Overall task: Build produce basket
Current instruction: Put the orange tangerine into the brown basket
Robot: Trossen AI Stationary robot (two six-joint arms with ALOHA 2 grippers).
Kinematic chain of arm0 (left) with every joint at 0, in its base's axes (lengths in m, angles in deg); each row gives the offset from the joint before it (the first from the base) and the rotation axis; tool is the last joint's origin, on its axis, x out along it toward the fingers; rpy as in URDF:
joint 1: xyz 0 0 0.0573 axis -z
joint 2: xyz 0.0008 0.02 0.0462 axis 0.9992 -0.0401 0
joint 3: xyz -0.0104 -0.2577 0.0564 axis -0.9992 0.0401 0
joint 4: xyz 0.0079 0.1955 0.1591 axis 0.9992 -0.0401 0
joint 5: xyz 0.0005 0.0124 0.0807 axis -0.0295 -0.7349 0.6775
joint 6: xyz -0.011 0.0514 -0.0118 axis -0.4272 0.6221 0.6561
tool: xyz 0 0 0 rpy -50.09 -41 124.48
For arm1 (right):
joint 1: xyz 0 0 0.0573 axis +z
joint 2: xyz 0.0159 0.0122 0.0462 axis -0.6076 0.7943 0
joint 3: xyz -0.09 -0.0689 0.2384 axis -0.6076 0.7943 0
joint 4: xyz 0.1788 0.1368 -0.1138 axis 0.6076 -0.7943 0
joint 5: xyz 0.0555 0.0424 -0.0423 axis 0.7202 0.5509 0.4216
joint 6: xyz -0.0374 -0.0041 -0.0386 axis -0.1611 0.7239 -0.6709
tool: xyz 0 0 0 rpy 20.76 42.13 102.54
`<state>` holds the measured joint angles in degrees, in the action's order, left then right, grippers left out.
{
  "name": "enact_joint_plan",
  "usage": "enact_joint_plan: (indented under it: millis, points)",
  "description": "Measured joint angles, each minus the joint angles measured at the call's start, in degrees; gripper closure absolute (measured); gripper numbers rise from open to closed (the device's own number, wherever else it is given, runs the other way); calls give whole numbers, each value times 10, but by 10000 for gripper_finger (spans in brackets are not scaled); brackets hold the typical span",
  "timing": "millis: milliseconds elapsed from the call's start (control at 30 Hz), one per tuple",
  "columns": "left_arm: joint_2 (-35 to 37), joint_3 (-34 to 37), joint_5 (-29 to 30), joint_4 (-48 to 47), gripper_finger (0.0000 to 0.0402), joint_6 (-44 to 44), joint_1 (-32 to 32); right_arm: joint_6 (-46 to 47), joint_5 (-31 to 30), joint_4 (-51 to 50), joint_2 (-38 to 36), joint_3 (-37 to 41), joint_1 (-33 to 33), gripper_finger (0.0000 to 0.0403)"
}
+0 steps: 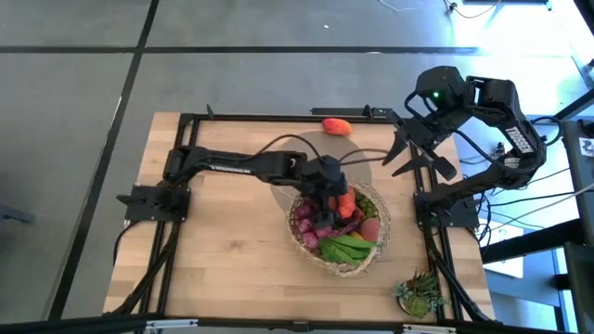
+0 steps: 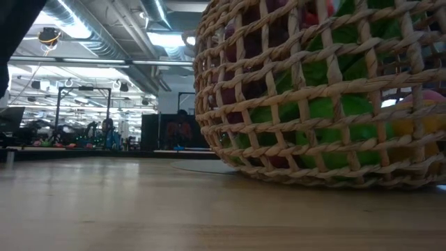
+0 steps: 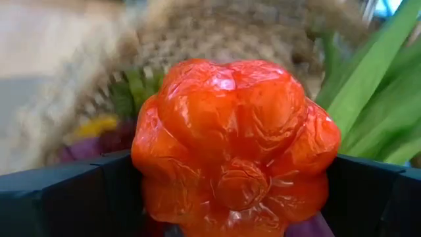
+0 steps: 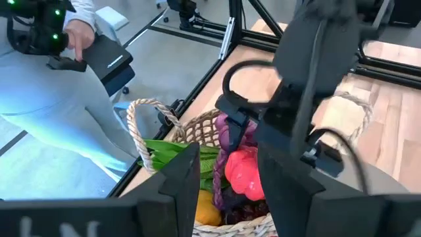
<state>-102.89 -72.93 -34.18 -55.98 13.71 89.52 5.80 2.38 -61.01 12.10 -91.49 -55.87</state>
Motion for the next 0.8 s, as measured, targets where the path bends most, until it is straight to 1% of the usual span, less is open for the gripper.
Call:
enact_joint_plan:
  millis: [167,433,800]
  points:
    - [-9,0,-11,4,74,2,1,0,0,0,0,0,13,256]
    - [-9,0,-10,7,51,-1,1,0,0,0,0,0,18,256]
    - [-9,0,-2,7,50,-1,0,0,0,0,0,0,18,256]
